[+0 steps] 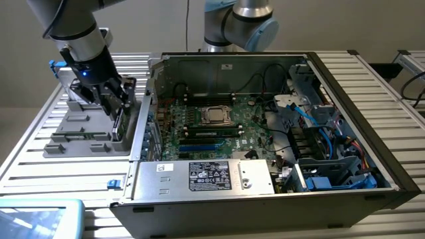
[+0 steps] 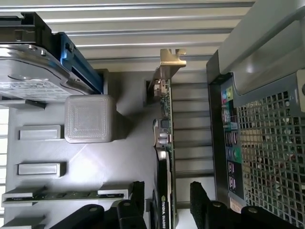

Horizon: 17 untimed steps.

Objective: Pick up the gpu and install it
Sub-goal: 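Pick up the gpu and move the gpu toward the slot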

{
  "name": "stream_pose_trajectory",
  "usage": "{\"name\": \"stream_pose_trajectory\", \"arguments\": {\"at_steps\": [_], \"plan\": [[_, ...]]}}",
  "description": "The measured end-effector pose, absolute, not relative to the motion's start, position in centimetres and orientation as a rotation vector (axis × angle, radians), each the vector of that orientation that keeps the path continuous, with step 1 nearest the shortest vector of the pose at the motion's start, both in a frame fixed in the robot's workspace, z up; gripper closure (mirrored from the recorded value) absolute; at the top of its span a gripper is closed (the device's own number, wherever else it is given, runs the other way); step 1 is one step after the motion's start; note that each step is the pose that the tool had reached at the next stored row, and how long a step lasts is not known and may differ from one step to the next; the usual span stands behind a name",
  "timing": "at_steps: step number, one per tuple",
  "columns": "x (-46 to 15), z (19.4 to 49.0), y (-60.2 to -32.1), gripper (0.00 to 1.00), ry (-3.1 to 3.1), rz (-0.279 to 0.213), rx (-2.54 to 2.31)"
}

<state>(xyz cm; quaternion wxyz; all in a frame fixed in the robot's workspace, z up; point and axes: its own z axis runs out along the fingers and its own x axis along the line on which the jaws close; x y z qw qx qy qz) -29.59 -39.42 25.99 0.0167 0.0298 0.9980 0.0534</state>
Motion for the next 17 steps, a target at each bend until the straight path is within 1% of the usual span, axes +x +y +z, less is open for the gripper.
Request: {"name": "stream_pose_trajectory", "arguments": {"at_steps": [8,17], "plan": [[-29.6,24.6,-39.6,0.48,3.101,0.200,0.093],[-29.6,23.7,-39.6,0.48,3.118,0.202,0.096]]}}
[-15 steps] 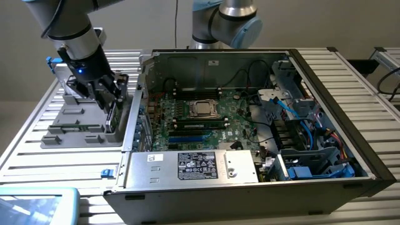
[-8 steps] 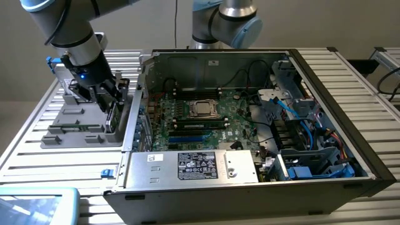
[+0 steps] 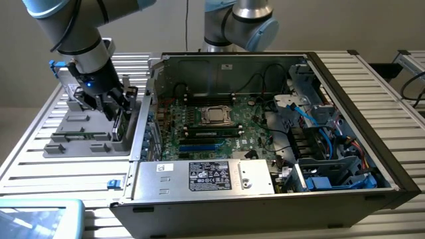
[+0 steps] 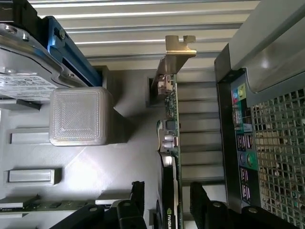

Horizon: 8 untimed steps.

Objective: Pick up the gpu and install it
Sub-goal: 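Pick up the gpu and move the gpu toward the slot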

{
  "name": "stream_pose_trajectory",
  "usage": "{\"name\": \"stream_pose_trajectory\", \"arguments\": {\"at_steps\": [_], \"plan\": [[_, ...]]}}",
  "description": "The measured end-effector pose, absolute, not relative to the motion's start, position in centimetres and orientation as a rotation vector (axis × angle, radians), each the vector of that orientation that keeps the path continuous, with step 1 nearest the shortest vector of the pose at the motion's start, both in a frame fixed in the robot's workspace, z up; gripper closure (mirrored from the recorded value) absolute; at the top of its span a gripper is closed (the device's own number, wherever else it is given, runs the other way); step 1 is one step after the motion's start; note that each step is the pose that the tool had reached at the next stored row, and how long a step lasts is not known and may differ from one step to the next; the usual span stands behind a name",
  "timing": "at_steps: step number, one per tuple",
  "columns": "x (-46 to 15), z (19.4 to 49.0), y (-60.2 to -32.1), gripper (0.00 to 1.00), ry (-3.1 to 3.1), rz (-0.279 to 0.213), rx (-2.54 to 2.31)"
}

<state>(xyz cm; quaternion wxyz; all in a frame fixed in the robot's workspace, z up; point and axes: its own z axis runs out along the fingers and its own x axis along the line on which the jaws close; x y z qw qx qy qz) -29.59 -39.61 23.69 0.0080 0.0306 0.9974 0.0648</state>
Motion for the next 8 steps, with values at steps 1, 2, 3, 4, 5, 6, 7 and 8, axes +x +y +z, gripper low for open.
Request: {"name": "stream_pose_trajectory", "arguments": {"at_steps": [1,2,3,4,5,6,7,8], "plan": [[-29.55,23.57,-39.59,0.48,3.117,0.203,0.096],[-29.50,23.47,-39.52,0.48,3.118,0.203,0.096],[-29.43,23.38,-39.41,0.48,3.118,0.203,0.096],[-29.40,23.29,-39.30,0.48,3.119,0.203,0.096],[-29.39,23.25,-39.23,0.48,3.120,0.203,0.096],[-29.39,23.21,-39.12,0.48,3.122,0.203,0.097],[-29.39,23.16,-38.98,0.48,3.125,0.203,0.097],[-29.38,23.13,-38.87,0.48,3.129,0.201,0.098]]}}
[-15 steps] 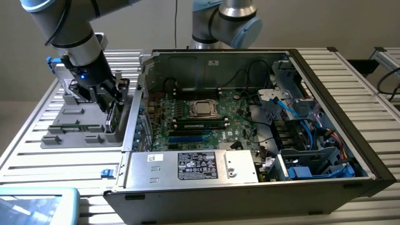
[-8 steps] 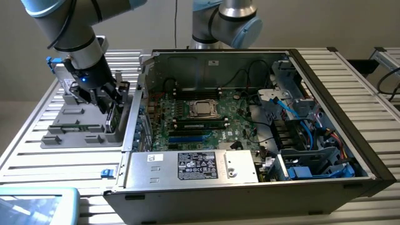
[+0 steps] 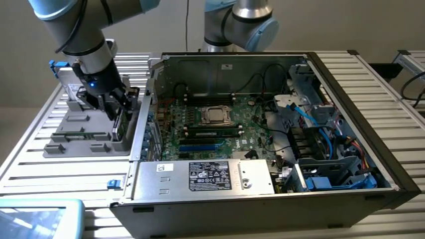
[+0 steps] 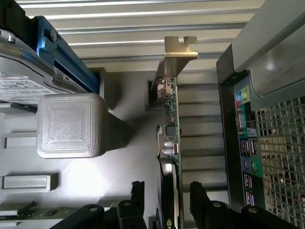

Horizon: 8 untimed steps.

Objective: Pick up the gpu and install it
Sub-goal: 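Pick up the gpu and move the gpu toward the slot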

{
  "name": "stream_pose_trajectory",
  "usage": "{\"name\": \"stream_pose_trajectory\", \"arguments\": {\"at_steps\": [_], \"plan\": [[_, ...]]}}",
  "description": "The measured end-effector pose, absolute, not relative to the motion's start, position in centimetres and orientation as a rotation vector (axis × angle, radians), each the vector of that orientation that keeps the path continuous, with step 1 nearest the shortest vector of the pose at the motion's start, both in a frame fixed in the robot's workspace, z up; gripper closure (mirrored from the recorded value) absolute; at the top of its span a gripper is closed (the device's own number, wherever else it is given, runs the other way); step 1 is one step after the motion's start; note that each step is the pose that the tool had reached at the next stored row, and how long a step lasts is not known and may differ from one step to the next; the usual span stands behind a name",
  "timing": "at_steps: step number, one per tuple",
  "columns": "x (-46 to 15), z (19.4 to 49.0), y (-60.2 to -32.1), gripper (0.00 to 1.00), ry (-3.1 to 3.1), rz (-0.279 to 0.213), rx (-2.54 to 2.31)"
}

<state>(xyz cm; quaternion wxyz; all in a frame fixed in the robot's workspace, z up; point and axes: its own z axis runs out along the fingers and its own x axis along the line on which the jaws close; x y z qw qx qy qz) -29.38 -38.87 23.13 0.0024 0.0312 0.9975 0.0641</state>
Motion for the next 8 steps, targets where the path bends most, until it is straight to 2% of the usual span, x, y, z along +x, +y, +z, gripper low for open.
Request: {"name": "stream_pose_trajectory", "arguments": {"at_steps": [2,5,8], "plan": [[-29.39,23.11,-38.77,0.48,3.133,0.189,0.098],[-29.38,23.10,-38.59,0.48,3.134,0.146,0.098],[-29.37,23.06,-38.43,0.48,3.134,0.143,0.098]]}}
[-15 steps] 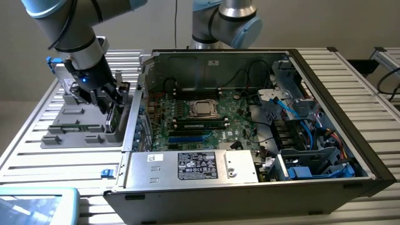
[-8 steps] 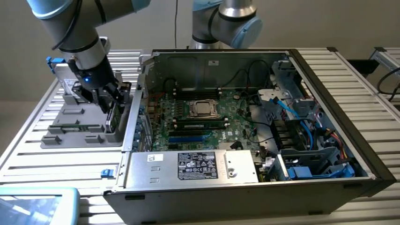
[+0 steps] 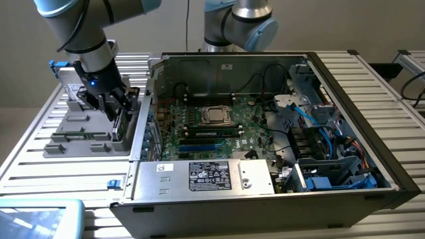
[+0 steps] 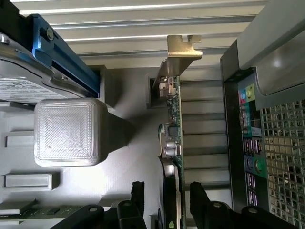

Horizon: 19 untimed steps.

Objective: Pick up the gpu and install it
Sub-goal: 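Pick up the gpu and move the gpu toward the slot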

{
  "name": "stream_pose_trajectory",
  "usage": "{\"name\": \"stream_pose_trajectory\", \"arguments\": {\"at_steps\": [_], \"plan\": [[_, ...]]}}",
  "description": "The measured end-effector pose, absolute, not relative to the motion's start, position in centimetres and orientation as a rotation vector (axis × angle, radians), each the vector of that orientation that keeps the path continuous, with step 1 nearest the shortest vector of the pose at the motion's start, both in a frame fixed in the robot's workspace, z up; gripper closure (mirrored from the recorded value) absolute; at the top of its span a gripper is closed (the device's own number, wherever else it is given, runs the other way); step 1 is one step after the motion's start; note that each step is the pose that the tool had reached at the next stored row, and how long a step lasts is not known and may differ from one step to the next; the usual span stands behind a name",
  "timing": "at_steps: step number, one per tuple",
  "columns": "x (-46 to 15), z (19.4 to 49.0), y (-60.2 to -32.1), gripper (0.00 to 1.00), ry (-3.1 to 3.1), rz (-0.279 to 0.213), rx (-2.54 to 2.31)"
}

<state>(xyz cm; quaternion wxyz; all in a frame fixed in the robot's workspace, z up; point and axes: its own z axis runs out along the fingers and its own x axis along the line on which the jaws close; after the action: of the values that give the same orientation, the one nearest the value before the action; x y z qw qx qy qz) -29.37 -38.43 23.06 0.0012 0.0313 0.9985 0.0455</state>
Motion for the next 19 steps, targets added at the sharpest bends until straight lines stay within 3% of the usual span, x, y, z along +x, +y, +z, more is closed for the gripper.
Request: {"name": "stream_pose_trajectory", "arguments": {"at_steps": [9,12,19], "plan": [[-29.26,22.68,-38.41,0.51,3.139,0.143,0.099],[-29.27,22.66,-38.42,0.69,3.145,0.142,0.100],[-29.26,22.63,-38.43,0.72,3.145,0.148,0.099]]}}
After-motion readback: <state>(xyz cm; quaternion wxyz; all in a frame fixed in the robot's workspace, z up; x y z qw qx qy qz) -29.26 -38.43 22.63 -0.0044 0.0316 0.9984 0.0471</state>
